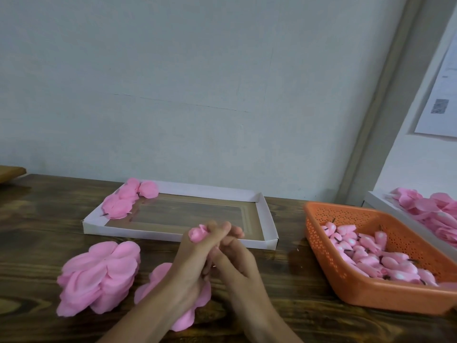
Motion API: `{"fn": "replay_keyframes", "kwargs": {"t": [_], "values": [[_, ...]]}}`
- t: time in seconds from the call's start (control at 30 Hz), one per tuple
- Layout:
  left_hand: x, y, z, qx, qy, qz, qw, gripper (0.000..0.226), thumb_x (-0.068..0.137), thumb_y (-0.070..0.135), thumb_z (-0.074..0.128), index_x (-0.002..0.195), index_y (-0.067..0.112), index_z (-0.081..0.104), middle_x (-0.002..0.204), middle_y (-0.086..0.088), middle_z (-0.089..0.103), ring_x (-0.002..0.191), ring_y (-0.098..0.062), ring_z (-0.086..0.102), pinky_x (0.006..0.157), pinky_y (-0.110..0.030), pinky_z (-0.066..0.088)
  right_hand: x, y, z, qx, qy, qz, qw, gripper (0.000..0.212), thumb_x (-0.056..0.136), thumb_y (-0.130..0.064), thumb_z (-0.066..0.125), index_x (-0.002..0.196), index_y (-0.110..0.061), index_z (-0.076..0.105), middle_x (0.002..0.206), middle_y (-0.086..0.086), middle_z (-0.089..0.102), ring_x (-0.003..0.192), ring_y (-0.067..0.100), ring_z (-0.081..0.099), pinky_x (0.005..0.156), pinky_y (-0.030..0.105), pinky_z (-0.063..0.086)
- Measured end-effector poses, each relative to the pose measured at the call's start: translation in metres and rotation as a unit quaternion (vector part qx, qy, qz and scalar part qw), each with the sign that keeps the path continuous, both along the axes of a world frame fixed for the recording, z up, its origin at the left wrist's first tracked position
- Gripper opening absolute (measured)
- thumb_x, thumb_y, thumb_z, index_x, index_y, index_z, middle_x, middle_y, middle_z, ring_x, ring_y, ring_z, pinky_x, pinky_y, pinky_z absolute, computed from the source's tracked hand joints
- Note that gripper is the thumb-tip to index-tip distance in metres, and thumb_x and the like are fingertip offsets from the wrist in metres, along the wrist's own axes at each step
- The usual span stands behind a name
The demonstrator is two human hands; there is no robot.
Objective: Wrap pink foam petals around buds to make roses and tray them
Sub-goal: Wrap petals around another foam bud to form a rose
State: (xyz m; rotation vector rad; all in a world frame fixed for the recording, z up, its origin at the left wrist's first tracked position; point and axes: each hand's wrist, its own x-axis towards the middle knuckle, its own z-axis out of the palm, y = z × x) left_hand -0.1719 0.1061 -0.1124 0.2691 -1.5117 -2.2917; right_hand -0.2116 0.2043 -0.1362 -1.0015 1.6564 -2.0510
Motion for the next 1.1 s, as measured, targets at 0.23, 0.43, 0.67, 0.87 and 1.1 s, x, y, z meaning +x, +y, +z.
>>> {"fn": "replay_keyframes", "kwargs": {"t": [0.23,0.43,0.67,0.87,1.1], "values": [[0.007,-0.006,0.004,-0.076,0.066,-0.016,0.995,0.034,0.077,0.046,0.08,0.07,0.015,0.067,0.084,-0.013,0.074,0.091,-0.04,0.069,0.061,-0.029,0.038,-0.002,-0.011,-0.008,-0.04,-0.192,0.056,0.979,0.054,0.083,-0.058,0.078,0.112,-0.013,0.077,0.082,0.01,0.067,0.073,0.018,0.064,0.065,0.029,0.053],[0.004,-0.005,0.002,-0.043,0.107,0.009,0.993,0.037,0.073,0.035,0.086,0.073,0.021,0.052,0.085,-0.013,0.076,0.104,-0.039,0.075,0.044,-0.022,0.045,0.002,-0.012,-0.004,-0.089,-0.204,0.087,0.971,0.032,0.092,-0.036,0.069,0.116,-0.017,0.078,0.102,0.008,0.075,0.086,0.017,0.071,0.067,0.027,0.054],[0.001,-0.01,0.004,-0.027,0.109,0.037,0.993,0.058,0.068,0.028,0.097,0.115,0.02,0.063,0.113,-0.011,0.078,0.078,-0.027,0.076,0.04,-0.021,0.046,-0.003,0.003,0.002,-0.068,-0.087,0.058,0.992,0.031,0.105,-0.032,0.063,0.133,-0.021,0.062,0.125,0.018,0.071,0.1,0.027,0.067,0.078,0.034,0.055],[-0.001,-0.026,0.0,-0.137,0.097,0.032,0.985,0.04,0.066,0.034,0.089,0.102,0.021,0.079,0.101,-0.009,0.079,0.093,-0.024,0.076,0.069,-0.036,0.063,-0.015,0.014,0.008,-0.076,-0.029,-0.021,0.996,0.023,0.103,-0.024,0.065,0.125,-0.022,0.059,0.113,0.017,0.076,0.092,0.031,0.071,0.082,0.042,0.058],[-0.002,-0.03,0.0,-0.151,0.116,0.04,0.981,0.046,0.067,0.033,0.09,0.111,0.027,0.078,0.114,-0.006,0.079,0.107,-0.024,0.076,0.083,-0.036,0.064,-0.025,0.02,0.008,-0.042,0.17,-0.106,0.979,0.019,0.105,-0.022,0.063,0.124,-0.023,0.062,0.123,0.003,0.071,0.11,0.029,0.071,0.088,0.051,0.06]]}}
